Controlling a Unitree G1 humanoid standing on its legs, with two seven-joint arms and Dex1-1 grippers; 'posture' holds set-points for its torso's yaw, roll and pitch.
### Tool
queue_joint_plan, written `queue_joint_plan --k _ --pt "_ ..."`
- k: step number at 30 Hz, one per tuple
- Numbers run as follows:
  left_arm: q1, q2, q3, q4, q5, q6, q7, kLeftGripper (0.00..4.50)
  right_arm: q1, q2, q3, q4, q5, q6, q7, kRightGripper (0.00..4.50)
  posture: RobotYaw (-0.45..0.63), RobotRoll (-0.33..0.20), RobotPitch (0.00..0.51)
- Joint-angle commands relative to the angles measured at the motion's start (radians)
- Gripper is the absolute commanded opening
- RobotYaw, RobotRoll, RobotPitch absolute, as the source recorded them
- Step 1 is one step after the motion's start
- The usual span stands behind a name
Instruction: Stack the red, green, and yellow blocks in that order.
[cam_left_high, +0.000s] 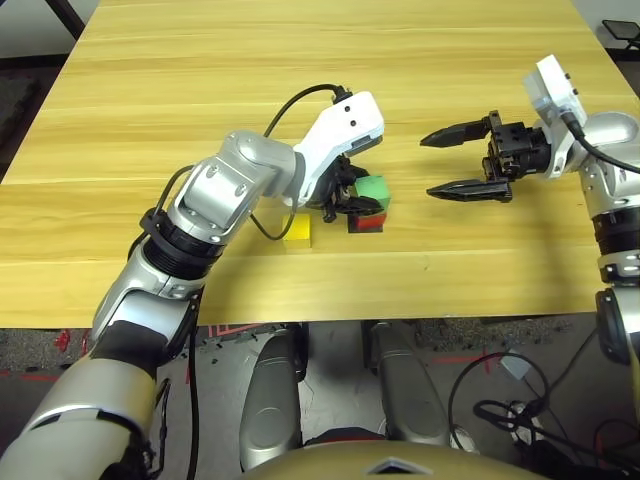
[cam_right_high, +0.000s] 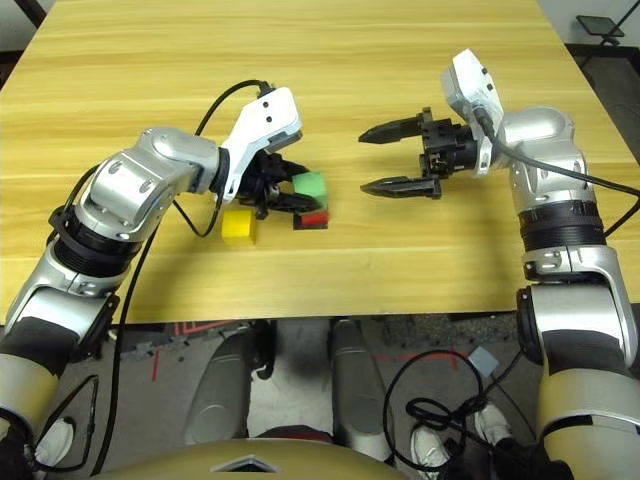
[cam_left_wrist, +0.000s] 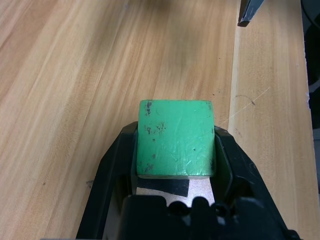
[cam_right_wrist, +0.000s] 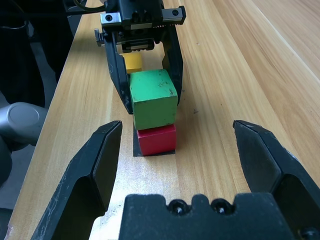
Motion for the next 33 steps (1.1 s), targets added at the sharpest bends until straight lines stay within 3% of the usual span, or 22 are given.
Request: queue_joint_plan --k 1,9,16,18,28,33 --pt "0.01 -0.005 -0.015 0.007 0.0 -0.014 0.003 2.09 -0.005 -0.008 -0.018 0.005 -0.001 0.002 0.007 4.5 0.2 0.049 0.266" --pt "0.017 -0.007 -0.028 0.021 0.003 -0.039 -0.002 2.09 0.001 -0.008 -0.034 0.004 -0.007 0.006 0.002 4.5 0.19 0.047 0.264" --pt "0.016 0.012 -0.008 -0.023 -0.017 -0.033 -0.01 4.37 -0.014 -0.009 -0.042 0.026 -0.015 -0.001 0.001 4.5 0.19 0.044 0.252" --pt "0.01 0.03 0.007 -0.037 -0.02 -0.034 -0.013 4.44 -0.022 -0.009 -0.042 0.035 -0.016 -0.006 0.003 4.5 0.2 0.041 0.247" --pt "0.036 0.382 0.088 -0.193 -0.062 0.033 -0.139 4.44 -0.07 -0.009 -0.024 0.068 -0.011 -0.013 0.007 4.5 0.25 0.046 0.227" --pt "0.112 0.446 0.115 -0.25 -0.083 0.059 -0.129 4.44 -0.104 0.0 -0.012 0.108 -0.013 -0.025 0.007 4.5 0.27 0.041 0.222"
